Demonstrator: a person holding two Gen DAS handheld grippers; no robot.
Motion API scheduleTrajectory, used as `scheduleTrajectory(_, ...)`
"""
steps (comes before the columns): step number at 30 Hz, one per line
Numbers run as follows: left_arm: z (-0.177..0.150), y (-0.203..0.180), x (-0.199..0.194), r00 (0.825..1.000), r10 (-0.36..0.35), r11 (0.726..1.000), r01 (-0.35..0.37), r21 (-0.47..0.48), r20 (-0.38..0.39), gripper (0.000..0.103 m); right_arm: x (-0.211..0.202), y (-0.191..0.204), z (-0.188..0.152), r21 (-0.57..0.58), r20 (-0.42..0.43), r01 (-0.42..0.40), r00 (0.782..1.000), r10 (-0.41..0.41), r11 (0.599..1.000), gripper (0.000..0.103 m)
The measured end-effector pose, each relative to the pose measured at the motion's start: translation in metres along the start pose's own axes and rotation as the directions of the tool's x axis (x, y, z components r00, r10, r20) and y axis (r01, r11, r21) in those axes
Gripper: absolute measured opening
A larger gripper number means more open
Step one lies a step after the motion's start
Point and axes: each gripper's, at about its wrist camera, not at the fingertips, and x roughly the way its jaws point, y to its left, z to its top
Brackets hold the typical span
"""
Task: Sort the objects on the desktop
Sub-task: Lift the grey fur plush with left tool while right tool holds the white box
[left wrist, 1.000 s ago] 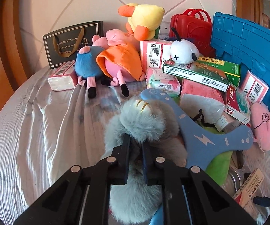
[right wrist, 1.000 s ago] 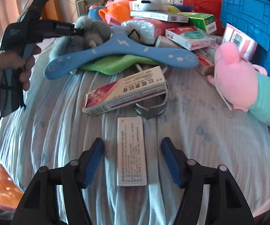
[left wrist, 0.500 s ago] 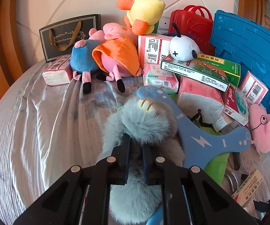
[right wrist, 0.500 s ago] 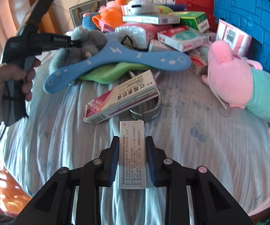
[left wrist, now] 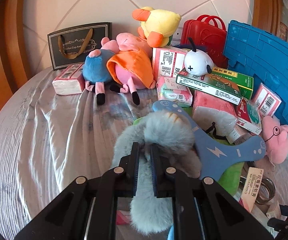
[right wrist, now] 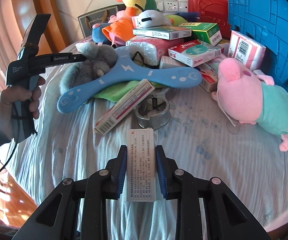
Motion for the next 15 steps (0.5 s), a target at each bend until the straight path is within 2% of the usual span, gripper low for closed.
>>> scheduleTrajectory(5, 0.001, 0.006, -0.005, 1.0, -0.02, 1.0, 0.02, 0.013, 0.003, 0.011, -0.013, -0.003, 0.001, 0.011, 0.006, -0.026, 1.0, 0.026, 1.0, 0.028)
scheduleTrajectory(8, 0.0, 0.0, -0.008, 0.996, -0.09, 0.996, 0.09, 0.011, 0.005, 0.011, -0.009, -0.004, 0.002, 0.01, -0.003, -0.029, 1.0, 0.029, 1.0, 0.028)
scheduleTrajectory(9, -0.001, -0.003, -0.007, 0.996, -0.093, 0.996, 0.093, 0.018, -0.001, 0.017, -0.007, -0.005, 0.002, 0.012, -0.005, -0.028, 1.0, 0.028, 1.0, 0.028)
scheduleTrajectory(10, -0.002, -0.008, -0.003, 0.997, -0.082, 0.996, 0.082, 0.035, -0.013, 0.033, -0.004, -0.004, 0.001, 0.011, -0.008, -0.026, 1.0, 0.026, 1.0, 0.028)
scheduleTrajectory(11, -0.003, -0.012, 0.001, 0.996, -0.078, 0.996, 0.079, 0.049, -0.033, 0.04, 0.0, -0.004, 0.001, 0.012, -0.012, -0.025, 1.0, 0.025, 1.0, 0.028)
scheduleTrajectory(12, -0.005, -0.017, 0.002, 0.995, -0.089, 0.994, 0.092, 0.061, -0.04, 0.043, 0.002, -0.004, 0.001, 0.014, -0.015, -0.028, 0.999, 0.028, 1.0, 0.028)
scheduleTrajectory(15, -0.007, -0.03, 0.002, 0.993, -0.106, 0.989, 0.11, 0.101, -0.044, 0.043, 0.002, 0.0, 0.0, 0.005, -0.01, -0.024, 1.0, 0.024, 1.0, 0.028)
